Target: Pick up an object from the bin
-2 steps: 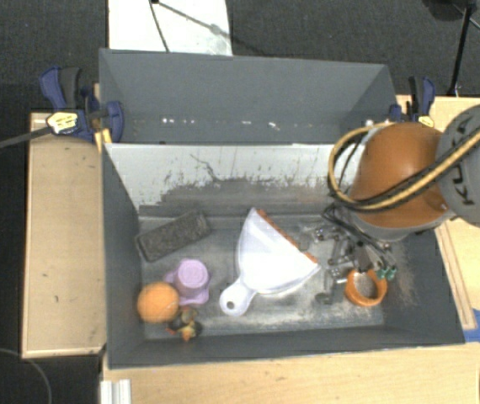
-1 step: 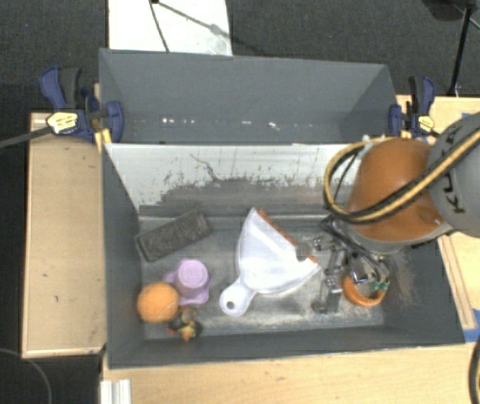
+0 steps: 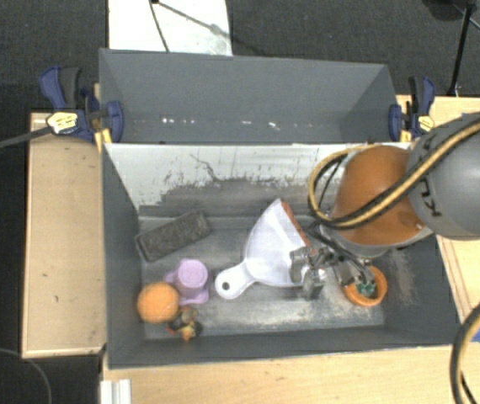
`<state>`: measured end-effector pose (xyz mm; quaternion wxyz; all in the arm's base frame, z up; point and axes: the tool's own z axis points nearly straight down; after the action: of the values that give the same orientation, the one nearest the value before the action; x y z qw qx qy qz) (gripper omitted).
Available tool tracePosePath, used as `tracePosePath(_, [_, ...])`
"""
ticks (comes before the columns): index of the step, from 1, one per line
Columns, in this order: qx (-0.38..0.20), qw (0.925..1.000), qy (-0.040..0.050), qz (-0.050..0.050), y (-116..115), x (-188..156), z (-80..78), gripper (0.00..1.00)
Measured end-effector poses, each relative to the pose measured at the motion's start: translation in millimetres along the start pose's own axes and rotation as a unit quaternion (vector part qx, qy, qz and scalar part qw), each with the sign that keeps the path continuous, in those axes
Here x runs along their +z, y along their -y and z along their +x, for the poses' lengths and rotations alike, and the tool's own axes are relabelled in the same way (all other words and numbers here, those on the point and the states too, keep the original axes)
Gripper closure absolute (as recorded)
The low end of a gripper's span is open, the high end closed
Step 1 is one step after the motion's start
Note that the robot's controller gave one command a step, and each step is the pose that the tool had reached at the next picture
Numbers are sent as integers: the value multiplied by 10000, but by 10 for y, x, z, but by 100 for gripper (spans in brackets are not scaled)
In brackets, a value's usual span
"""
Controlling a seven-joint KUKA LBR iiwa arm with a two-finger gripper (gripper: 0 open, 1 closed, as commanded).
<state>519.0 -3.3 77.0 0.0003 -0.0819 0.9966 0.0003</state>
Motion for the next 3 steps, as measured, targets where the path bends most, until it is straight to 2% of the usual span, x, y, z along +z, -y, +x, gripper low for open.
tracePosePath(1, [2, 10000, 0, -1, 0, 0, 0, 100])
tracePosePath(2, [29, 10000, 6, 2, -42, -1119, -124, 100])
tracePosePath(3, [32, 10000, 5, 2, -42, -1118, -123, 100])
